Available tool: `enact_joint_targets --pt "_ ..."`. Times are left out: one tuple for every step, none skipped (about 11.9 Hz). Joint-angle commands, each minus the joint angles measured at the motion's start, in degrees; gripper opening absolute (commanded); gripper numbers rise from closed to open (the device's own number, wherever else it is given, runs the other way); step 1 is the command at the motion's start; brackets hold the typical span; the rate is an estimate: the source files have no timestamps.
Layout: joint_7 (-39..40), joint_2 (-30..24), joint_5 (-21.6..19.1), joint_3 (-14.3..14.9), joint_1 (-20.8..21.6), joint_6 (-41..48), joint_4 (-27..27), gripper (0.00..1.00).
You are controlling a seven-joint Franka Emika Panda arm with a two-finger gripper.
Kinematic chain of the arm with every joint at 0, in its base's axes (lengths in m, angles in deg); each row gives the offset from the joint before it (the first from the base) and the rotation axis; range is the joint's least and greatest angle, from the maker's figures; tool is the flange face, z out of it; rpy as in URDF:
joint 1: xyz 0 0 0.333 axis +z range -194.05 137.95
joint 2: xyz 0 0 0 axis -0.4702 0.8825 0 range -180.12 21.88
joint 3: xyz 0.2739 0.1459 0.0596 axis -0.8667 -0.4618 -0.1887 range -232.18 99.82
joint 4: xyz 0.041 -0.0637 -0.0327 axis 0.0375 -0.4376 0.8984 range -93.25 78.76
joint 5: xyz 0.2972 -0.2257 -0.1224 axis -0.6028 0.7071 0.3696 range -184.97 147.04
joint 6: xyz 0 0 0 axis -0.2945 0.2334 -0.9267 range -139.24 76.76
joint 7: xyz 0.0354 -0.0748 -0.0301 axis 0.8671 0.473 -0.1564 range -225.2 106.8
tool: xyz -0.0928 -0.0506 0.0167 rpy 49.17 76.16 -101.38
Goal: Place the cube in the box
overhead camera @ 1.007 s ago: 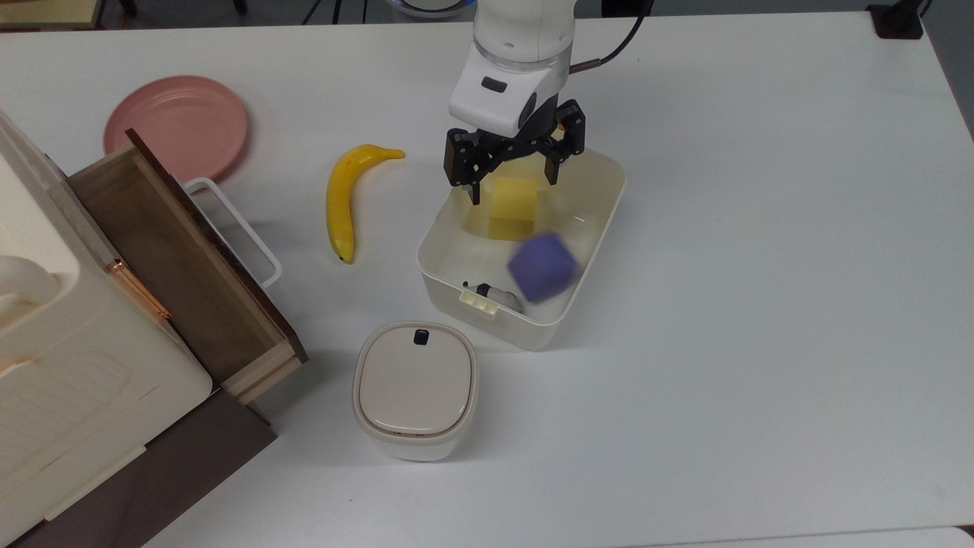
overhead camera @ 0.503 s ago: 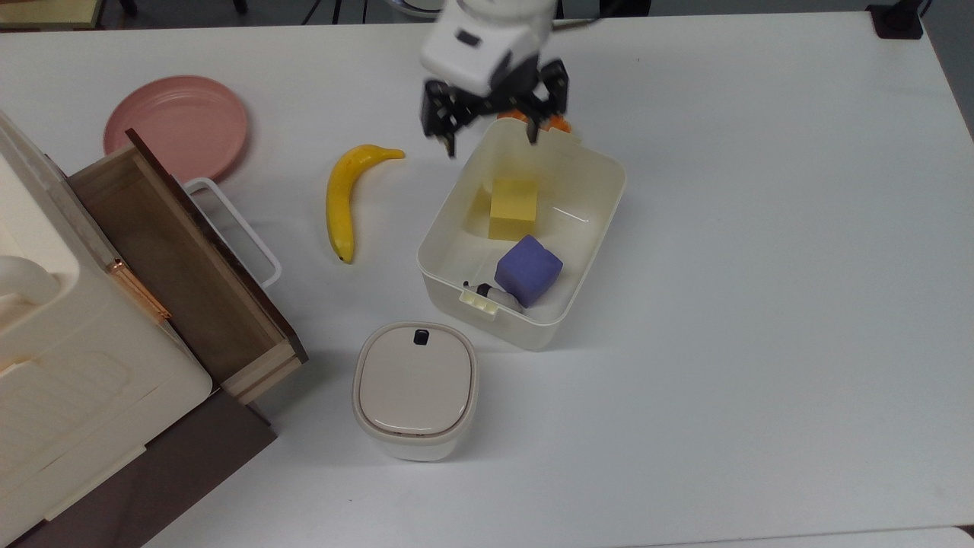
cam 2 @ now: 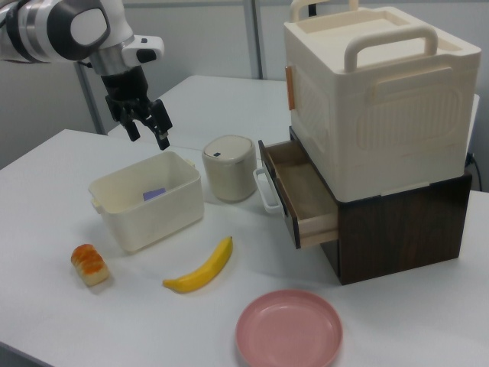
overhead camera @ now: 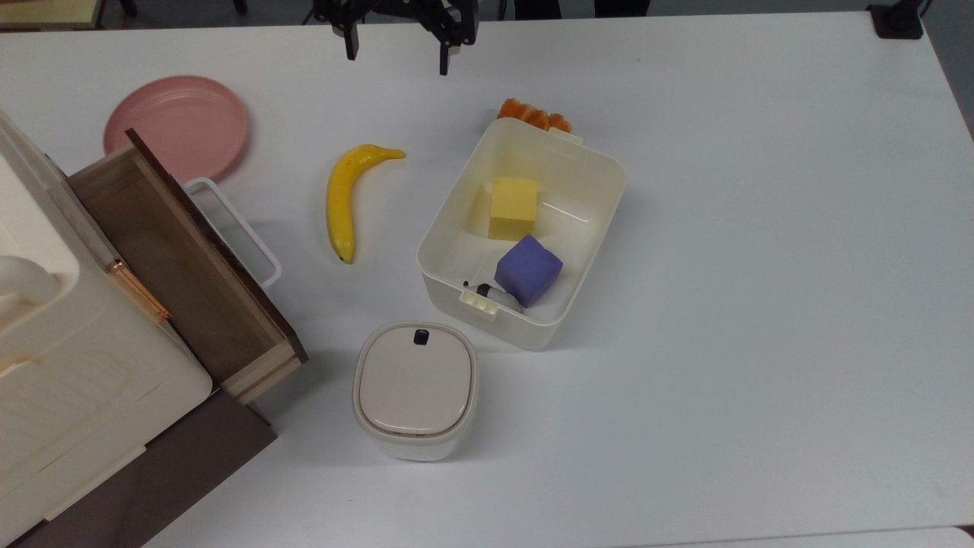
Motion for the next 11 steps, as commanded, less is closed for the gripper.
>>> enact_joint_targets --pt "-2.1 -0.9 0.3 1.6 2.1 2.2 -0.7 1.0" --pt "-1.1 -0.9 0.3 2.8 3.4 2.4 -0.7 1.0" --pt "-0.2 -0.9 0.2 5.1 5.8 3.1 -0.9 1.0" --pt "0.2 -0.9 0.2 5.4 6.1 3.3 -0.9 1.0" --pt "1.4 -1.0 0.1 5.4 6.1 3.4 -1.0 1.0" --pt "3.2 -1.0 0.0 5.4 6.0 3.4 -1.0 1.0" --pt "3.7 -1.0 0.0 5.4 6.0 3.4 -1.0 1.0" --pt "3.7 -1.0 0.0 5.4 6.0 3.4 -1.0 1.0" --pt "3.7 -1.0 0.0 5.6 6.0 3.4 -1.0 1.0" --pt "3.7 -1.0 0.0 5.6 5.9 3.4 -0.9 1.0" --pt "3.7 -1.0 0.0 5.6 5.9 3.4 -0.9 1.0"
